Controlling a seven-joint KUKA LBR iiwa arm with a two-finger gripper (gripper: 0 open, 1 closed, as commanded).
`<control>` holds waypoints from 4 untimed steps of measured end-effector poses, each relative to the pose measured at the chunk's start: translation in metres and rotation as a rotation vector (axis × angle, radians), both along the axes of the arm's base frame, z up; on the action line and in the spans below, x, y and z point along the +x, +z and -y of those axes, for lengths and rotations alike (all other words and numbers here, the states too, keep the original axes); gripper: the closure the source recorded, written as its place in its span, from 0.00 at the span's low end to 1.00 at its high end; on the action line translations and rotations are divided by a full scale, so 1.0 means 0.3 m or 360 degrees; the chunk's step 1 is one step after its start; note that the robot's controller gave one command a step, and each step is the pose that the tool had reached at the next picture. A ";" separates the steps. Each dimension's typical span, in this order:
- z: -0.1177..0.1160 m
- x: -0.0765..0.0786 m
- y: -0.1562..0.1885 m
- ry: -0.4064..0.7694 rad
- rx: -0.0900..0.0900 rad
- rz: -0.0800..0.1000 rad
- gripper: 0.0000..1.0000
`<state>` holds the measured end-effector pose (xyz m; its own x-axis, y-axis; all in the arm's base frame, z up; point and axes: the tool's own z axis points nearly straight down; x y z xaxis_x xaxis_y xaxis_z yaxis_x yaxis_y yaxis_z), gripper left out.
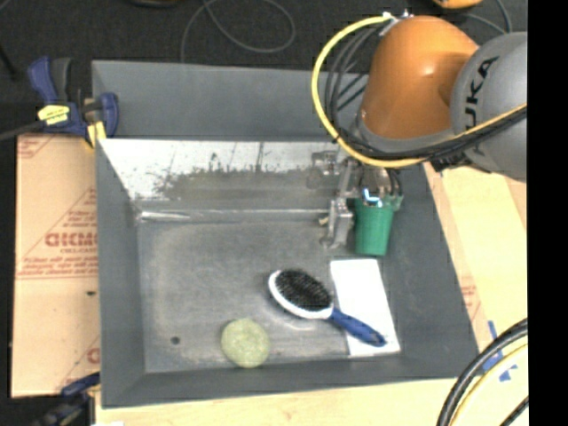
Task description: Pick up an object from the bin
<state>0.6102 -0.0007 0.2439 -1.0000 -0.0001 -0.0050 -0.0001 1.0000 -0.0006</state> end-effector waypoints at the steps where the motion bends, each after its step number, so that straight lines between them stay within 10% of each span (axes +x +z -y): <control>1: -0.009 -0.059 -0.234 -0.0091 0.0003 0.0004 0.00; 4: 0.051 -0.233 -0.511 -0.0743 0.0006 -0.0006 0.00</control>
Offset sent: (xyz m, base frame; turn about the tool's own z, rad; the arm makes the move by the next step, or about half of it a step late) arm -0.0524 -0.0029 -0.0839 0.3113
